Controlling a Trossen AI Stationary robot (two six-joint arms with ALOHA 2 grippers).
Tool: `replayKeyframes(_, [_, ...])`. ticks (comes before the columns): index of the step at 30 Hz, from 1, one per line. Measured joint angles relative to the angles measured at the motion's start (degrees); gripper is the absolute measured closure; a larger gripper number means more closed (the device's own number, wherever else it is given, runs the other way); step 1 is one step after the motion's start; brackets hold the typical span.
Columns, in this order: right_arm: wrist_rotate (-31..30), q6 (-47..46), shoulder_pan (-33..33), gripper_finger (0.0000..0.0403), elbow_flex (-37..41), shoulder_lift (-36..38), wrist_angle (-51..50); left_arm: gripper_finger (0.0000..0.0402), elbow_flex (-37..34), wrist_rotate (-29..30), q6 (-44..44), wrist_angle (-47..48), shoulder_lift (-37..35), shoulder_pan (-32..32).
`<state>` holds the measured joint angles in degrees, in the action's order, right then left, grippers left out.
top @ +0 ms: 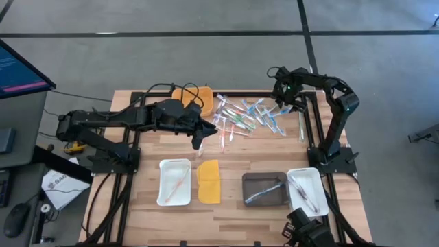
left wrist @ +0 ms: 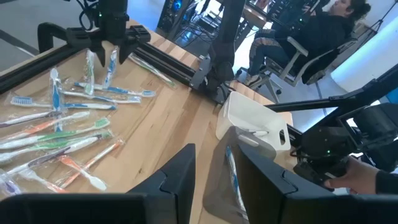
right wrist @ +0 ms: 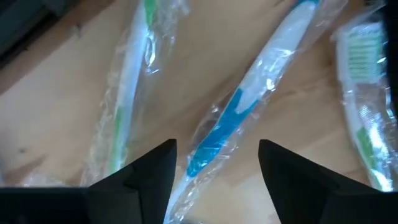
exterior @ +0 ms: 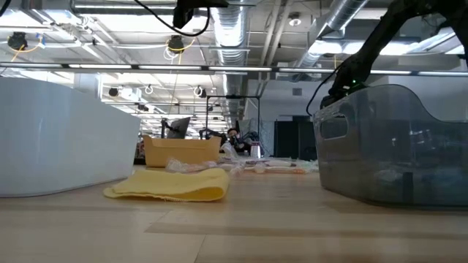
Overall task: Pick & Place Toothbrushes
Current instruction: Put the blue toothbrush into the black bin
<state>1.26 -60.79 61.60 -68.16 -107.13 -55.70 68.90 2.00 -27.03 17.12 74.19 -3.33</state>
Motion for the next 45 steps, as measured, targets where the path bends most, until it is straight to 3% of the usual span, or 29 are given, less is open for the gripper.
replayKeyframes(9, [-0.08,4.25,-1.93,0.0206,0.98,0.0,-1.14,0.0294,0.0,-0.02,0.0,0.0,0.0,0.04])
replayKeyframes(27, [4.26,3.91,-6.38,0.0242,5.91,0.37,2.21,0.0294,0.0,-0.31,0.05,-0.02,0.0,1.25])
replayKeyframes(32, [4.84,5.11,-6.83,0.0281,6.03,0.26,2.25,0.0294,0.0,-0.28,0.04,-0.02,0.0,1.44])
replayKeyframes(41, [4.9,9.36,-9.29,0.0388,6.14,0.15,1.58,0.0294,0.0,-0.02,0.0,-0.06,0.0,1.9])
replayKeyframes(45, [4.83,10.38,-10.82,0.0382,6.2,0.05,-0.29,0.0294,0.0,-0.02,-0.19,-0.12,0.0,2.02])
